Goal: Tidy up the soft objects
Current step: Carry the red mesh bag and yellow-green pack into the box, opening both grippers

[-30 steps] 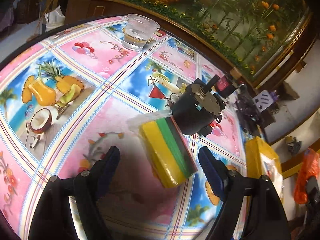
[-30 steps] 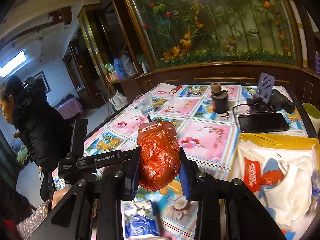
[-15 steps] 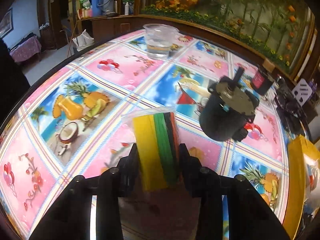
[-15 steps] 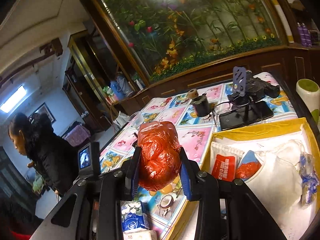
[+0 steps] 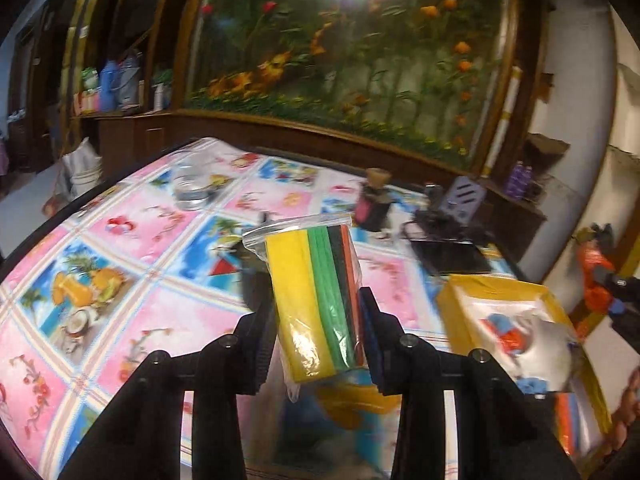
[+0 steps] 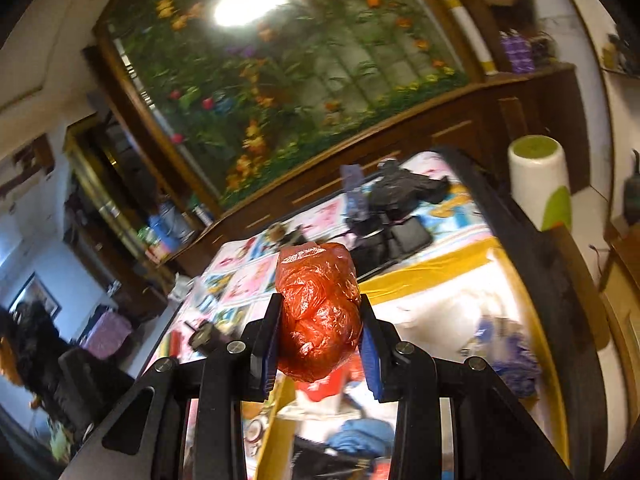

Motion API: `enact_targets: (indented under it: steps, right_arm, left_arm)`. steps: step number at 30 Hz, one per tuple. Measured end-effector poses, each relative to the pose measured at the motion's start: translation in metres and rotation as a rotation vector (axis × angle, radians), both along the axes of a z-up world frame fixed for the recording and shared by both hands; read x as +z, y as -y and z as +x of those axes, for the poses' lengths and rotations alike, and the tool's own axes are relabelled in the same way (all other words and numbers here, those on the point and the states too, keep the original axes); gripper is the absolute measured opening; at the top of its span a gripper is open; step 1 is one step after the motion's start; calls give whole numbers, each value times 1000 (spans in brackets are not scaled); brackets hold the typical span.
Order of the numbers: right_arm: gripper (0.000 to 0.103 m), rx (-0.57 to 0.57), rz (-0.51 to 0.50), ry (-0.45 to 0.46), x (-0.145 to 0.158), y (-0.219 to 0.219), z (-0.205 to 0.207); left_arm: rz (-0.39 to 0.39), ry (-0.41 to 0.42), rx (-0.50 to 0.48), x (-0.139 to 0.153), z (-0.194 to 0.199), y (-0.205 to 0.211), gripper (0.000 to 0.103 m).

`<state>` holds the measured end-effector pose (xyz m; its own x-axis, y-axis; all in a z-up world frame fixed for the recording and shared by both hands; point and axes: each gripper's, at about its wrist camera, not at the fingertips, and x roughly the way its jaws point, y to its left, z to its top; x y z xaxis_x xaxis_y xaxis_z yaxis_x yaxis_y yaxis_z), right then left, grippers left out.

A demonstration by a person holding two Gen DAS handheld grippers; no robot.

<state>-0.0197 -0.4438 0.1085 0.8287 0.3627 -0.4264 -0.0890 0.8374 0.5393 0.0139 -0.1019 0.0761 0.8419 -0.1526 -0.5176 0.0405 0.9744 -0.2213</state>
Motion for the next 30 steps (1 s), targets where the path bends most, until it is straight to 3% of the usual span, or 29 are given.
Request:
enact_targets:
  steps: [5,14,21,30]
  right_arm:
    - [37,-46,27,-30,-4,16,2]
    - [37,-123,15,-98,-14,32,6]
    - [37,-135,-22,-199,-29,30,17]
    - [38,-125,-47,-246,-38,24,23]
  left_arm:
    - [-23,1,-158,8,-6,51,37]
    - [-50,-149,-462,0,-3,153,38]
    - [-62,-242,-511,-22,3,167,37]
    - [-45,-254,-528,-27,0,170,38]
